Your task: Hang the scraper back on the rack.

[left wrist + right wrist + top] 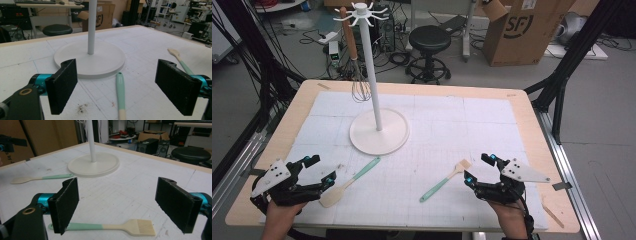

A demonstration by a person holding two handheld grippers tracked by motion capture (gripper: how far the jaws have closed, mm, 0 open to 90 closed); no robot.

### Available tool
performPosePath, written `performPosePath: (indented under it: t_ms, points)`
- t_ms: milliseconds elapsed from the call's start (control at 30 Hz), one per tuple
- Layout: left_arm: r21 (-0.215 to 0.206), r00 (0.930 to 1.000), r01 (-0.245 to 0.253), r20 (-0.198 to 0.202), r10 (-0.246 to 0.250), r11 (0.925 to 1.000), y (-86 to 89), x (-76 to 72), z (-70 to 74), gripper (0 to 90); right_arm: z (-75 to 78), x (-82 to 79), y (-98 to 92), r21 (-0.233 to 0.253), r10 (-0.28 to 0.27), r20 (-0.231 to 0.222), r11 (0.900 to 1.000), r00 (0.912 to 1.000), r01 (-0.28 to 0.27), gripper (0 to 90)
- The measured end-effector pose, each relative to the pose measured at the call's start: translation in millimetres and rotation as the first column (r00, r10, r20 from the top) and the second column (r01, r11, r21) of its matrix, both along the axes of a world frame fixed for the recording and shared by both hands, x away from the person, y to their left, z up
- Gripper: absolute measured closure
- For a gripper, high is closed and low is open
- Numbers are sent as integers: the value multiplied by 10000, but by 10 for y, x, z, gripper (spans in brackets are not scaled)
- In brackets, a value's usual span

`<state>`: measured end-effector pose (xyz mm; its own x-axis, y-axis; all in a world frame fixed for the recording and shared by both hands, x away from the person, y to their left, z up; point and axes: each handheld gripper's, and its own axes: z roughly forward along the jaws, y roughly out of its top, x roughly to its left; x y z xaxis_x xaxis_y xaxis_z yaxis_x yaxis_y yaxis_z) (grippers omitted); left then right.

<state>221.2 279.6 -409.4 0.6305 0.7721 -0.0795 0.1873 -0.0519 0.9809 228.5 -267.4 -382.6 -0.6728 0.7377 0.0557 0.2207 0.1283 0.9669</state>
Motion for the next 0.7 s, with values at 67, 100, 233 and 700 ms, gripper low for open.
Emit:
performPosePath:
  t_ms: [67,100,233,700]
  points:
    - [18,10000,-27,-23,27,10000,-5,5,0,186,1,-11,-3,106,-98,44,9999,9999,98,176]
    - [34,10000,-3,-24,3,10000,-7,5,0,186,1,-11,-3,106,-98,44,9999,9999,98,176]
    - [-16,10000,-37,43,37,10000,0,3,-11,186,0,19,32,34,28,-73,10000,10000,-28,177]
    - [318,9966,107,-816,-81,9994,-92,168,-35,244,36,49,176,29,416,-46,9991,9991,-416,177]
